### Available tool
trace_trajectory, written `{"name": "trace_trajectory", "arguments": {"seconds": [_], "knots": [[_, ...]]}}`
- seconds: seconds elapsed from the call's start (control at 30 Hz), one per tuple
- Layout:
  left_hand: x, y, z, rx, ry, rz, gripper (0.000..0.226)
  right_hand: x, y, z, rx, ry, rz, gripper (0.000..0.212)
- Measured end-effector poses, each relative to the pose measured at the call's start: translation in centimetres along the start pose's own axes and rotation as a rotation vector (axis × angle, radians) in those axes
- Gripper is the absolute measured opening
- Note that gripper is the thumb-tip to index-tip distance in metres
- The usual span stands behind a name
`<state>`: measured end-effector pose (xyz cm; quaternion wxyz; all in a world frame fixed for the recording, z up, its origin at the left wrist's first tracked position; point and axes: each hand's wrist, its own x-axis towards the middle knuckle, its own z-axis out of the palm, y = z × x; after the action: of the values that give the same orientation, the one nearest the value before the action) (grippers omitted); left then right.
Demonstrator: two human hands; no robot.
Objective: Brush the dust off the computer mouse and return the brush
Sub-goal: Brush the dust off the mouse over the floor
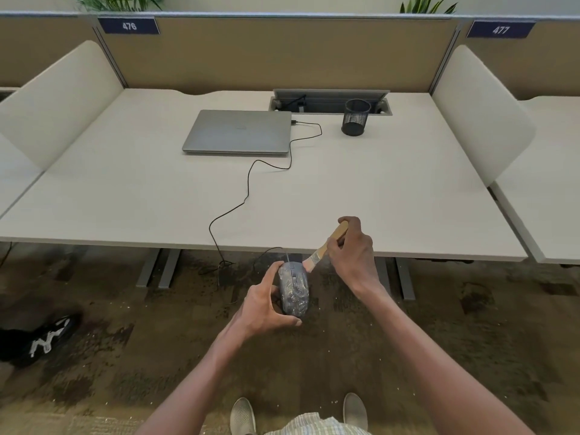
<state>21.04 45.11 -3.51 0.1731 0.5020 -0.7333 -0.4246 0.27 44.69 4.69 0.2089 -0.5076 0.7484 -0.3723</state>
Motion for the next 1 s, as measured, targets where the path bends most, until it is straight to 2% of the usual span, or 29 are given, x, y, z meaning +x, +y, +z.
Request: {"name": "trace_trajectory", "arguments": {"seconds": [0.13,0.33,1.0], "knots": [[0.1,-0.4,0.0,0.001,-0.006,-0.023,0.127,0.0,-0.1,0.1,0.025,0.027,-0.015,0.035],[-0.1,-0.3,0.1,0.006,-0.003,-0.017,0.127,-0.5,0.0,0.3,0.010,-0.026,-0.010,0.036],[0.0,0.8,-0.4,-0.006,0.029,-0.013,0.127,-1.0,-2.0,-0.1,0.059,0.031,-0.067,0.037]]}}
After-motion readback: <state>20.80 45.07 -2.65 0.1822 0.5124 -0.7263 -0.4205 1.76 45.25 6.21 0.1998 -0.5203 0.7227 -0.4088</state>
